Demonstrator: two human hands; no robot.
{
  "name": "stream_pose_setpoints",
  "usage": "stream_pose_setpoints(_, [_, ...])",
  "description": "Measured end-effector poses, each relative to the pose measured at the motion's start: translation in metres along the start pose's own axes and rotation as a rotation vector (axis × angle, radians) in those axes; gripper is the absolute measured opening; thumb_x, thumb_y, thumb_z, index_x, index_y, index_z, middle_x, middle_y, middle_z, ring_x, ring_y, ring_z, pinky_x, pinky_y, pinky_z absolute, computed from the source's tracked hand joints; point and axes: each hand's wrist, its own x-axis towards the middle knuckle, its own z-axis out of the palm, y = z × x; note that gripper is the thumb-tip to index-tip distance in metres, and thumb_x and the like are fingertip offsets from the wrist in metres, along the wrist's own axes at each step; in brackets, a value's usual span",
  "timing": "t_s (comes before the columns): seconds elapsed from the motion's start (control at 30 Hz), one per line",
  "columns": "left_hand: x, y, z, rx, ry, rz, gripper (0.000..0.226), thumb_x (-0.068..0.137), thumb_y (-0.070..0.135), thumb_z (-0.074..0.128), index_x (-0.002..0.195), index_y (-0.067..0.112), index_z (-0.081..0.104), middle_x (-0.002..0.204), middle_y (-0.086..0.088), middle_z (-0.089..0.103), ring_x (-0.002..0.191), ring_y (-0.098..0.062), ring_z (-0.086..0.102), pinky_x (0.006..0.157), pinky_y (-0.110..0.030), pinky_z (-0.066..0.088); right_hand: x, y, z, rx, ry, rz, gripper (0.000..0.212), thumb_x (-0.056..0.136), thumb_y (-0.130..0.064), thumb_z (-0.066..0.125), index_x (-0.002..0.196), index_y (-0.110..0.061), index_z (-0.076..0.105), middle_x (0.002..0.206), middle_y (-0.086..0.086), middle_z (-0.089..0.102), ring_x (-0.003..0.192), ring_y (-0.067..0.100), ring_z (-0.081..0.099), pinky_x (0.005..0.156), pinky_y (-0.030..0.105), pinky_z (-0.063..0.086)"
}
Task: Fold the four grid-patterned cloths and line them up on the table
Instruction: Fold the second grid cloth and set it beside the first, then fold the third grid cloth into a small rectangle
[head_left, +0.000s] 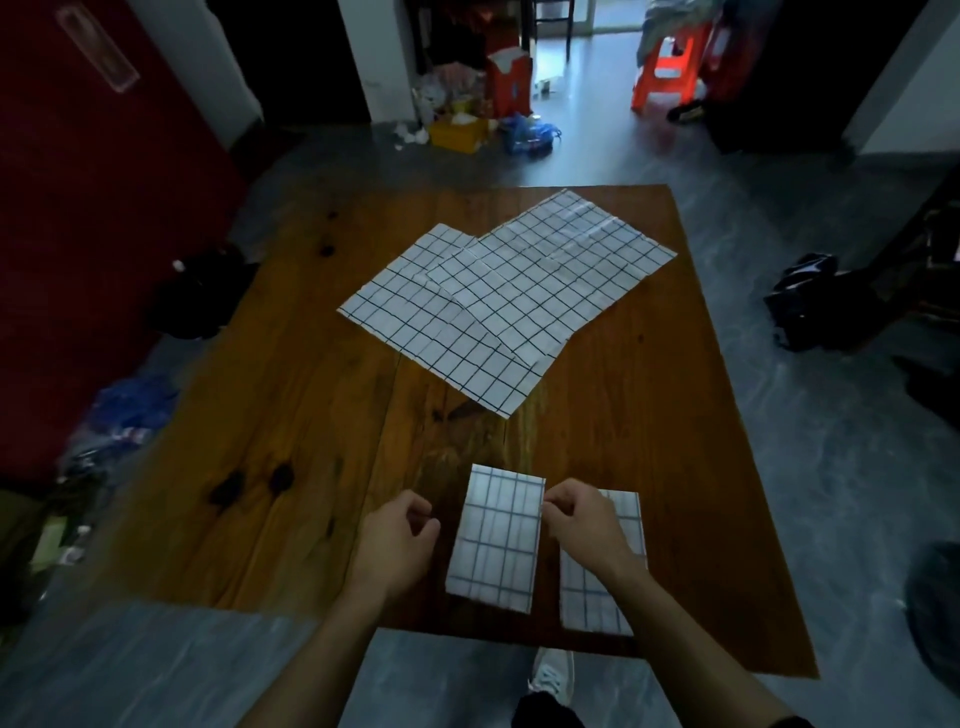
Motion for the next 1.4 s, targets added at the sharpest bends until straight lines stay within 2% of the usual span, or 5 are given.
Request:
stream_pose_setpoints(0.23, [-0.028,-0.04,-0.063,-0.027,0.07,0.048,0.009,0.092,0.027,0.065,0.1,0.03,0.062,0.093,0.015,0.063,0.085,0.001,0.059,0.068,-0.017,0.049,-0.026,-0.042,0.041,-0.009,-0.043,-0.12,0.012,0.094,-0.02,0.062,0.106,-0.022,0.06,0.094,-0.004,0.065,0.074,0.011,0.064,0.058,0.017,0.045])
stream_pose_setpoints(0.53, [-0.084,-0.16,-0.179,-0.006,0.07,0.208,0.017,0.092,0.034,0.064,0.109,0.031,0.058,0.101,0.015,0.061,0.093,-0.002,0.059,0.077,-0.022,0.049,-0.11,-0.127,0.147,-0.23,-0.018,-0.293,0.017,0.094,-0.029,0.062,0.111,-0.028,0.057,0.1,-0.011,0.061,0.09,0.001,0.059,0.073,0.015,0.047])
stream_pose_setpoints(0.9, [-0.137,-0.295,-0.306,-0.038,0.436,0.244,0.035,0.092,0.035,0.064,0.123,0.021,0.06,0.119,0.003,0.062,0.109,-0.015,0.058,0.093,-0.032,0.048,-0.141,-0.285,0.28,-0.488,-0.179,-0.568,0.026,0.093,-0.037,0.061,0.118,-0.034,0.055,0.115,-0.013,0.055,0.106,0.004,0.054,0.094,0.024,0.047])
stream_pose_setpoints(1.13, [-0.112,-0.346,-0.362,-0.022,0.515,0.186,0.034,0.088,0.031,0.069,0.119,0.017,0.063,0.116,-0.003,0.064,0.107,-0.02,0.059,0.091,-0.031,0.044,-0.108,-0.346,0.363,-0.493,-0.272,-0.602,0.037,0.094,-0.039,0.06,0.129,-0.031,0.051,0.124,-0.013,0.051,0.114,0.005,0.051,0.096,0.026,0.047])
stream_pose_setpoints(1.4, [-0.02,-0.384,-0.427,0.012,0.466,0.227,0.026,0.086,0.022,0.073,0.111,0.017,0.067,0.104,0.003,0.062,0.095,-0.016,0.061,0.083,-0.031,0.049,-0.031,-0.397,0.448,-0.396,-0.153,-0.627,0.039,0.096,-0.035,0.058,0.131,-0.019,0.052,0.123,0.001,0.054,0.108,0.014,0.054,0.09,0.019,0.037])
